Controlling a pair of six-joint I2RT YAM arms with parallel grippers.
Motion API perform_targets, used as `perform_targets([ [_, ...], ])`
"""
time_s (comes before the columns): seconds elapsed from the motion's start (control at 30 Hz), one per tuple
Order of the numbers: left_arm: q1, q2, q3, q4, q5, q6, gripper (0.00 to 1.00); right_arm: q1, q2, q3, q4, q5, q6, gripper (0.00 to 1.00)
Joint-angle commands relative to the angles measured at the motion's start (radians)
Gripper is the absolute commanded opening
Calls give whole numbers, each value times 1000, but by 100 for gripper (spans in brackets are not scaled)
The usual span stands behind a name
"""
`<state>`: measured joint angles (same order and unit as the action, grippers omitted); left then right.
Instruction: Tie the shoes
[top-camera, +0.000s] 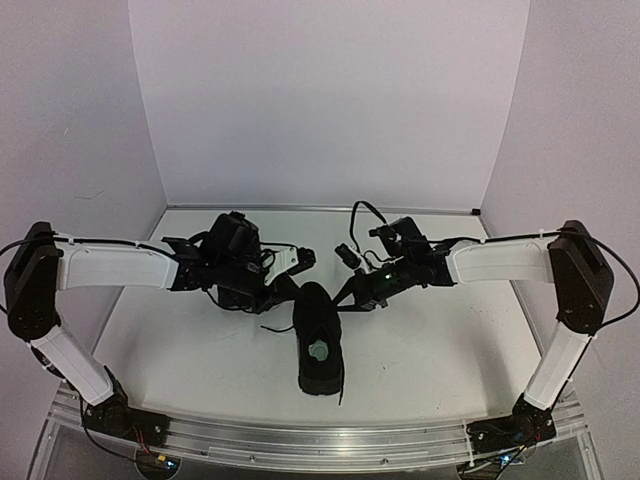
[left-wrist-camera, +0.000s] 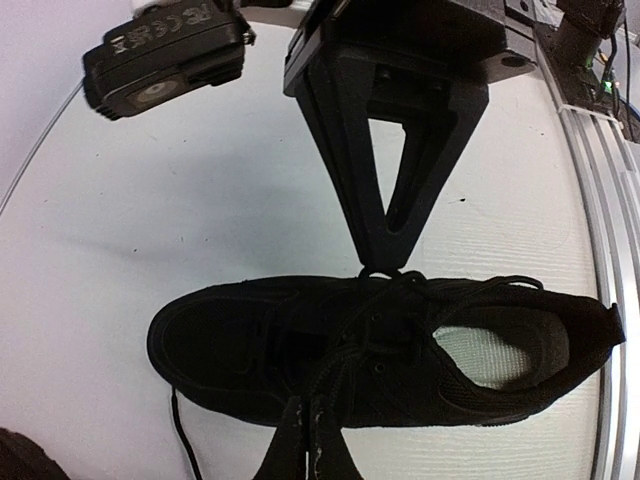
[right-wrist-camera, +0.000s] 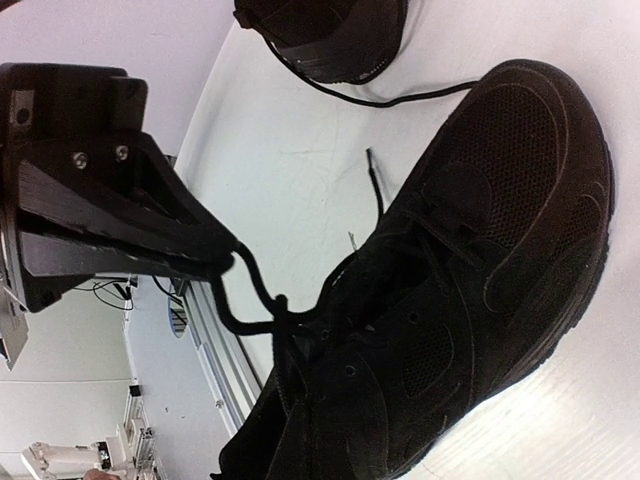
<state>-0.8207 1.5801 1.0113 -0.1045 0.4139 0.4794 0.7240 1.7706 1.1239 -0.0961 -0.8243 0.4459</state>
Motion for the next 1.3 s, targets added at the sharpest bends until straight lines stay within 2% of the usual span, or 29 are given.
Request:
perform_targets([
  [0.0, 5, -87, -48, 40, -60, -64, 0, -7, -46, -18, -25, 41, -26, 0],
  [0.37, 4, -155, -138, 40, -144, -149, 0, -29, -118, -89, -77, 104, -55, 0],
  [0.63, 4, -200, -184, 41, -271, -219, 0, -44, -126, -118, -94, 126, -67, 0],
  [1.27, 5, -126, -160, -4, -395, -251, 0, -84, -170, -199, -119, 172, -86, 0],
])
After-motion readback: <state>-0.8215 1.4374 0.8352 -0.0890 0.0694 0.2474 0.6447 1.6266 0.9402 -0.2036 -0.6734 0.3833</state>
